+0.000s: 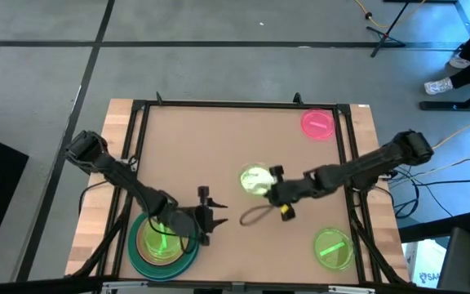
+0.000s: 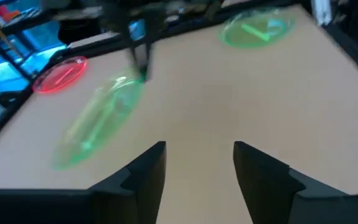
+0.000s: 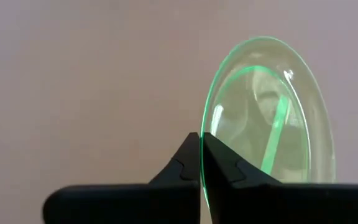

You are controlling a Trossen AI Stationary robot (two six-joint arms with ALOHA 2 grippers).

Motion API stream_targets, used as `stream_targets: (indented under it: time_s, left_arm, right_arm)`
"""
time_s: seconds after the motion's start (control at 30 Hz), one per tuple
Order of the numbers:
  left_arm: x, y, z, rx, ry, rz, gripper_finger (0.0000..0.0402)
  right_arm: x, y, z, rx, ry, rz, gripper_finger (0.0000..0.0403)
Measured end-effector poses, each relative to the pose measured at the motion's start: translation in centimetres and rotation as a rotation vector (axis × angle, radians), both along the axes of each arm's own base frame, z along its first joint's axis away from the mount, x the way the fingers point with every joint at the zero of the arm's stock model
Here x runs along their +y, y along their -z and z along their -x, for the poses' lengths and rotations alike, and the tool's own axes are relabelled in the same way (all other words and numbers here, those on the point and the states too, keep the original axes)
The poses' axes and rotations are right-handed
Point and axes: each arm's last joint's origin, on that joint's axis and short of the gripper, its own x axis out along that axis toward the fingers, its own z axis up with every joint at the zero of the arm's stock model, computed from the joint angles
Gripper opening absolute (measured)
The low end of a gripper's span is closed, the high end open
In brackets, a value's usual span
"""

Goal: Stack plastic plates
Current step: Stack the light green plate on top of the light green plate

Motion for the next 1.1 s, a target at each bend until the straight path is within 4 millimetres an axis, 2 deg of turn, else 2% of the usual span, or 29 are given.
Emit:
stream_targets:
  time_s: [0.2,0.33,0.47,0.6,0.97,1.1]
  left_arm:
    - [-0.9,-0.9,0.2,0.067,0.008,-0.051,0.0181]
    - [-1.1,-0.9,0.3,0.080,0.028,-0.070,0.0181]
    - [-0.6,-0.9,0.0,0.081,0.018,-0.089,0.0181]
    - [0.2,-0.9,-0.4,0.082,-0.005,-0.087,0.0181]
    - [0.5,-0.9,-0.4,0.060,-0.085,-0.114,0.0181]
    - [0.4,-1.0,-0.4,0.044,-0.097,-0.069,0.0181]
  right_arm:
    - [3.9,-0.6,0.5,-0.100,-0.139,-0.069,0.0000]
    - [5.1,-1.3,0.4,-0.194,-0.187,-0.097,0.0000]
    - [5.5,-1.6,-0.1,-0.236,-0.265,-0.174,0.0000]
    - [5.5,-1.0,-0.7,-0.212,-0.345,-0.215,0.0000]
    - [5.6,-0.8,-0.8,-0.193,-0.379,-0.251,0.0000]
    - [5.5,-0.8,-0.8,-0.188,-0.384,-0.255,0.0000]
